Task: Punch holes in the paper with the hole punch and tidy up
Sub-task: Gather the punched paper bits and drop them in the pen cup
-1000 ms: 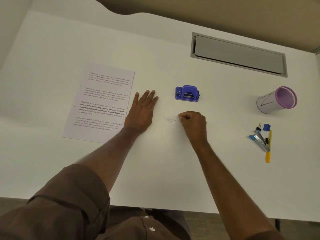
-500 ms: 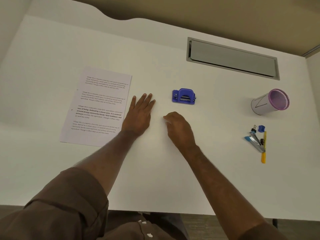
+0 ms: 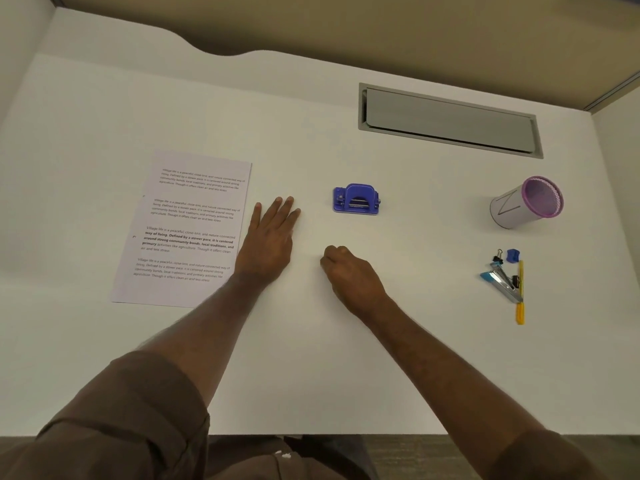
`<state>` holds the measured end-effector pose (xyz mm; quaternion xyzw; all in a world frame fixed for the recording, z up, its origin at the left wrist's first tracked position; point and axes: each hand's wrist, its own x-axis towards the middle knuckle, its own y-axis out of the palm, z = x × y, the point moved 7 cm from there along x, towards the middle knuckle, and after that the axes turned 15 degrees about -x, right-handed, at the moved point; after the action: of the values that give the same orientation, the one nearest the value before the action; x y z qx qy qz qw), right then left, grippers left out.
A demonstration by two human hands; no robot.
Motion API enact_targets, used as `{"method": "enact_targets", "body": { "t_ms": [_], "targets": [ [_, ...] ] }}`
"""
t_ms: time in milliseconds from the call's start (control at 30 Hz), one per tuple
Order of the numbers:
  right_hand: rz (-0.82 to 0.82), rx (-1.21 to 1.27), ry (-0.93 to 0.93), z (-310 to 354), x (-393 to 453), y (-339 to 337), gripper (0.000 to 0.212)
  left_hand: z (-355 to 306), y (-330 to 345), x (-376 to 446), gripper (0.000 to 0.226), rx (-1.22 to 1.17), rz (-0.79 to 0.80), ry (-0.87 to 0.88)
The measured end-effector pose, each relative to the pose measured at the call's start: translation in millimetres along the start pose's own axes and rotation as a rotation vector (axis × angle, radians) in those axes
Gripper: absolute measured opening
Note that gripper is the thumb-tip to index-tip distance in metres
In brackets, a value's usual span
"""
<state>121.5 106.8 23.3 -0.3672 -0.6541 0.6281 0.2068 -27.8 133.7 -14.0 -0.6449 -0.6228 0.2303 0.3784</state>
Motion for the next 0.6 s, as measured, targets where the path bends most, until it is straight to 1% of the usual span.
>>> {"method": "enact_targets", "body": {
  "t_ms": [133, 200, 600],
  "targets": [
    [-0.066, 0.034, 0.081, 5, -2, -9, 0.038, 1, 1, 0, 0.051, 0.007, 0.018, -0.008],
    [-0.109, 0.034, 0.105, 8, -1, -14, 0.041, 1, 1, 0, 0.051, 0.007, 0.02, -0.012],
    [-0.259, -0.132, 0.095, 14, 0, -11, 0.033, -1, -2, 0, 0.049, -0.022, 0.027, -0.023]
  ]
}}
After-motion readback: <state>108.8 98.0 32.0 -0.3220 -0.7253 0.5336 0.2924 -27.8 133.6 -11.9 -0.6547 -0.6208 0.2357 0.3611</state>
